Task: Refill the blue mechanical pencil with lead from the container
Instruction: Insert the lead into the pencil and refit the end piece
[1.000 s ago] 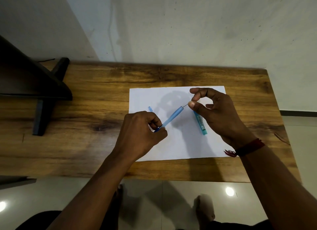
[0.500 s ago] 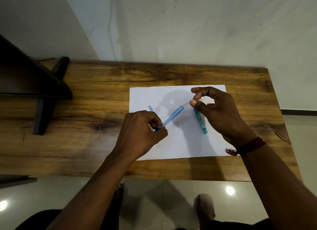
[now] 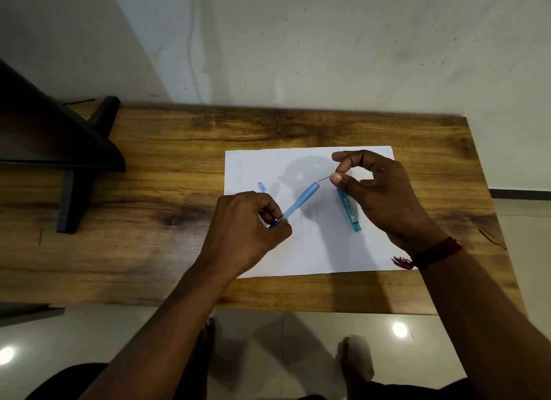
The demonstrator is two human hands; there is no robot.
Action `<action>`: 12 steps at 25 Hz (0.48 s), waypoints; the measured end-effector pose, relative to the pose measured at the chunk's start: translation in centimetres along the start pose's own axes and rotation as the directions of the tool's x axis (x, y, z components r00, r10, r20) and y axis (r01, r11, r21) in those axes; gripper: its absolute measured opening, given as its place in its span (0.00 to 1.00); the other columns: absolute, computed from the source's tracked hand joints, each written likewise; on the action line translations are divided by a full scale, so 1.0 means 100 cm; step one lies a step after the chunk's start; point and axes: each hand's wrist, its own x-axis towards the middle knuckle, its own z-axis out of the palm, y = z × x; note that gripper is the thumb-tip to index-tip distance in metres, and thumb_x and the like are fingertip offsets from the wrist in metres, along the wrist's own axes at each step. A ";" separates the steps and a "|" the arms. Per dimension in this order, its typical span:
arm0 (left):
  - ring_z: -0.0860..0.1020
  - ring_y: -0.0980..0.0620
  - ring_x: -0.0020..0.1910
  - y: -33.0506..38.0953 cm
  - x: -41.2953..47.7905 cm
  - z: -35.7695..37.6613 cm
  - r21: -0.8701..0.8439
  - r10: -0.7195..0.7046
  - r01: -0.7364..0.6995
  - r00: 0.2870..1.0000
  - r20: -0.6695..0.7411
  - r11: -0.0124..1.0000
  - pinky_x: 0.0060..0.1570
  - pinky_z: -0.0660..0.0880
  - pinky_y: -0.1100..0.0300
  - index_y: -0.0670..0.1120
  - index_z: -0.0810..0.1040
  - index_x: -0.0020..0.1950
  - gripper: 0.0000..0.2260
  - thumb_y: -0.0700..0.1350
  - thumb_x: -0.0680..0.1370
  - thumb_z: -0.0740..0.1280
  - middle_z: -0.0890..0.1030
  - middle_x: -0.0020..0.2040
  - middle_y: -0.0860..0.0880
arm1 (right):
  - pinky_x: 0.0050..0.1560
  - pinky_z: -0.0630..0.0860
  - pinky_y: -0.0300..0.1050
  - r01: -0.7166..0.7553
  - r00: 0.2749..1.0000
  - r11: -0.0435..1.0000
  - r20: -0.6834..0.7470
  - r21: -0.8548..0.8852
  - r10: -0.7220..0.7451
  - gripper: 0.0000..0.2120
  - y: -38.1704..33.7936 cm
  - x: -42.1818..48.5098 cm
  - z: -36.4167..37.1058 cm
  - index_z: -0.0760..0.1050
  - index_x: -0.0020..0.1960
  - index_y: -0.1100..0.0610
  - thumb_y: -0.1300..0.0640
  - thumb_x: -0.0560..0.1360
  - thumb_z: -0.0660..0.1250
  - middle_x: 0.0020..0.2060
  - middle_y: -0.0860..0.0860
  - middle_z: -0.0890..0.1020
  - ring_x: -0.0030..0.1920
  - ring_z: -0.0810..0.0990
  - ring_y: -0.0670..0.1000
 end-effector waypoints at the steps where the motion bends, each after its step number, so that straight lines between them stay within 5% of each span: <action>1: 0.77 0.60 0.30 0.000 0.000 0.000 -0.003 0.000 0.000 1.000 -0.001 1.000 0.33 0.69 0.72 0.50 0.83 0.37 0.05 0.48 0.67 0.76 0.80 0.33 0.56 | 0.61 0.73 0.63 0.000 1.000 1.000 0.001 0.000 0.000 0.03 0.000 0.000 0.000 0.78 0.43 0.51 0.54 0.73 0.72 0.57 0.44 0.81 0.61 0.74 0.43; 12: 0.77 0.60 0.29 0.000 0.000 0.000 0.001 0.006 -0.006 1.000 -0.008 1.000 0.33 0.68 0.72 0.49 0.83 0.38 0.05 0.48 0.67 0.77 0.80 0.33 0.56 | 0.62 0.70 0.50 0.023 0.999 0.999 0.023 -0.037 -0.022 0.04 0.006 0.002 0.000 0.77 0.43 0.50 0.55 0.73 0.72 0.57 0.45 0.81 0.59 0.74 0.38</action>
